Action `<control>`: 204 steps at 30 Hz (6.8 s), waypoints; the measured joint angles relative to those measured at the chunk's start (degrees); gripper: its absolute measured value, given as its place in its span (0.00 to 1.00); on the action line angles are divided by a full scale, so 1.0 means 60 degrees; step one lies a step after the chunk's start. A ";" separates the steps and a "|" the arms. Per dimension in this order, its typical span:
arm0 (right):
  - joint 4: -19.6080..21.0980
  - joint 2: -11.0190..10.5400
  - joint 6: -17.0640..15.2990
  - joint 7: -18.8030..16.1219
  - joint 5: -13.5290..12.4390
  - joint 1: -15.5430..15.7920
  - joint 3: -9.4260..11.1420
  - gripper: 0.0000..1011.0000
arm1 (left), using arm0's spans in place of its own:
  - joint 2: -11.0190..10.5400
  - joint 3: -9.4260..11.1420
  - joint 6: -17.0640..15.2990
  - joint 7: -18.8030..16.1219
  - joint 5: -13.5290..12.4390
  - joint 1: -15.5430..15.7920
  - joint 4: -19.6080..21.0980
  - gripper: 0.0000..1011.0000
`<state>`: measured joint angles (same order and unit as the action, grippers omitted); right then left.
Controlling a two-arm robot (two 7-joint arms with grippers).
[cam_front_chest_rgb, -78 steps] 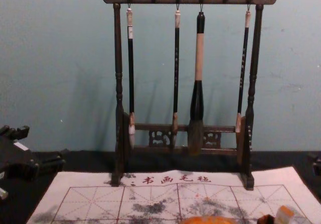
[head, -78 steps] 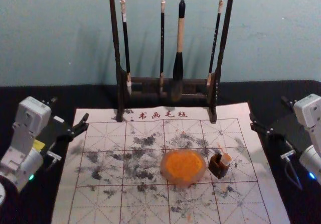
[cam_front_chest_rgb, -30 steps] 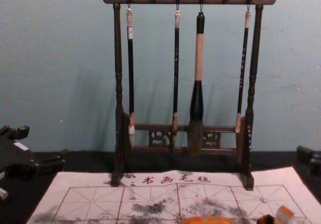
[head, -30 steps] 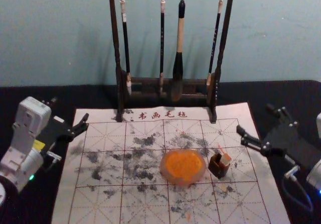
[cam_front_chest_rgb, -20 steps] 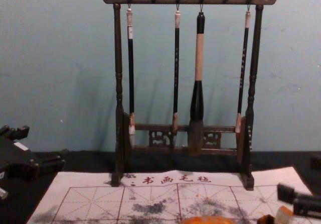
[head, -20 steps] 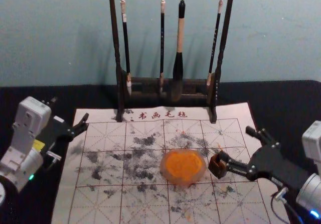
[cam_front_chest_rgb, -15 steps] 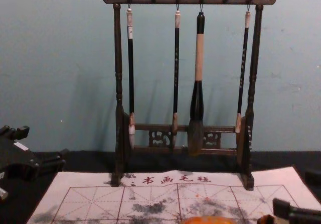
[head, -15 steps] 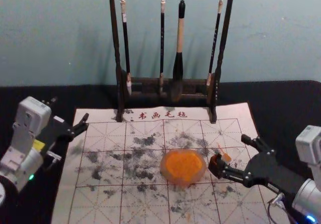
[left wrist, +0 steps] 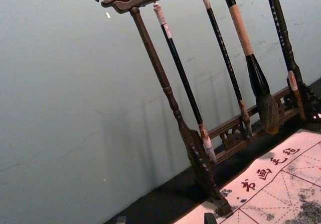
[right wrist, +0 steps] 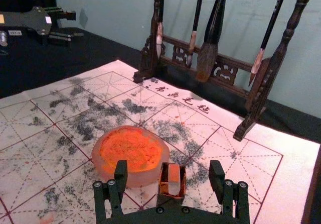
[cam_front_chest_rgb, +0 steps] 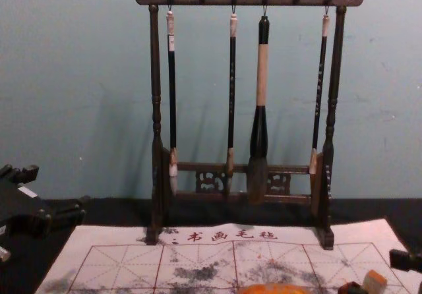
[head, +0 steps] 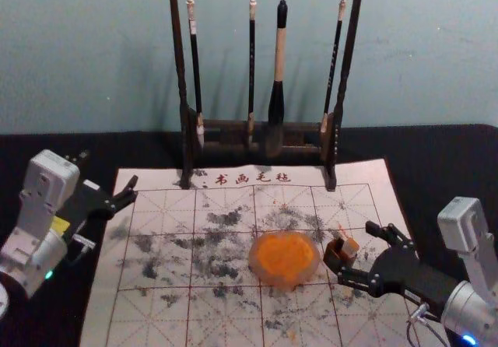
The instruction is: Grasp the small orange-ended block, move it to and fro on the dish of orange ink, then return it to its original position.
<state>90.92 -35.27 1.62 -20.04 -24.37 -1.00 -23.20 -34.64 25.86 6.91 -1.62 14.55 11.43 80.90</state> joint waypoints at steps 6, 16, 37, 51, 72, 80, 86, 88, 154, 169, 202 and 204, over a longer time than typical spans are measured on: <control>-0.0171 0.0167 -0.0107 -0.0045 0.0136 -0.0079 0.0026 0.99 | 0.0000 0.0000 0.0000 0.0000 0.0000 0.0001 0.0000 0.99; -0.0370 0.0425 -0.0248 -0.0134 0.0327 -0.0135 0.0157 0.99 | 0.0000 0.0000 0.0000 0.0000 0.0000 0.0000 -0.0001 0.99; -0.0445 0.0562 -0.0341 -0.0211 0.0465 -0.0170 0.0265 0.99 | 0.0000 0.0000 0.0000 0.0000 0.0000 0.0000 0.0000 0.99; -0.0434 0.0550 -0.0330 -0.0206 0.0453 -0.0163 0.0253 0.70 | 0.0000 0.0001 0.0000 0.0000 0.0000 0.0000 0.0000 0.99; -0.0430 0.0545 -0.0325 -0.0203 0.0443 -0.0163 0.0251 0.08 | 0.0000 0.0000 0.0000 0.0000 0.0000 0.0000 0.0000 0.99; -0.0431 0.0545 -0.0325 -0.0203 0.0444 -0.0163 0.0251 0.08 | 0.0000 0.0000 0.0001 0.0000 0.0000 0.0001 0.0000 0.99; -0.0431 0.0546 -0.0326 -0.0205 0.0444 -0.0163 0.0251 0.08 | 0.0000 0.0001 0.0000 0.0000 0.0000 0.0000 0.0000 0.99; -0.0431 0.0545 -0.0326 -0.0205 0.0444 -0.0163 0.0251 0.08 | 0.0000 0.0000 0.0001 0.0000 0.0000 0.0000 0.0000 0.99; 0.0038 0.0794 -0.1558 -0.1610 0.1249 -0.1530 -0.0645 0.08 | 0.0000 0.0000 0.0001 0.0000 -0.0001 0.0000 0.0000 0.99; -0.0429 0.1005 -0.1579 -0.1765 0.1600 -0.1955 -0.1115 0.08 | 0.0000 0.0000 0.0000 0.0000 0.0000 0.0000 0.0000 0.99; -0.1328 0.1542 -0.1688 -0.1507 0.1855 -0.2612 -0.1033 0.08 | 0.0000 0.0001 0.0001 0.0000 0.0000 0.0000 0.0000 0.99; -0.1316 0.1510 -0.1714 -0.1490 0.1855 -0.2602 -0.0978 0.08 | 0.0000 0.0000 0.0000 0.0000 0.0000 0.0000 0.0000 0.99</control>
<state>83.03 -26.21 -8.67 -28.99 -13.24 -16.61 -29.07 -34.64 25.86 6.91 -1.62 14.55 11.43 80.90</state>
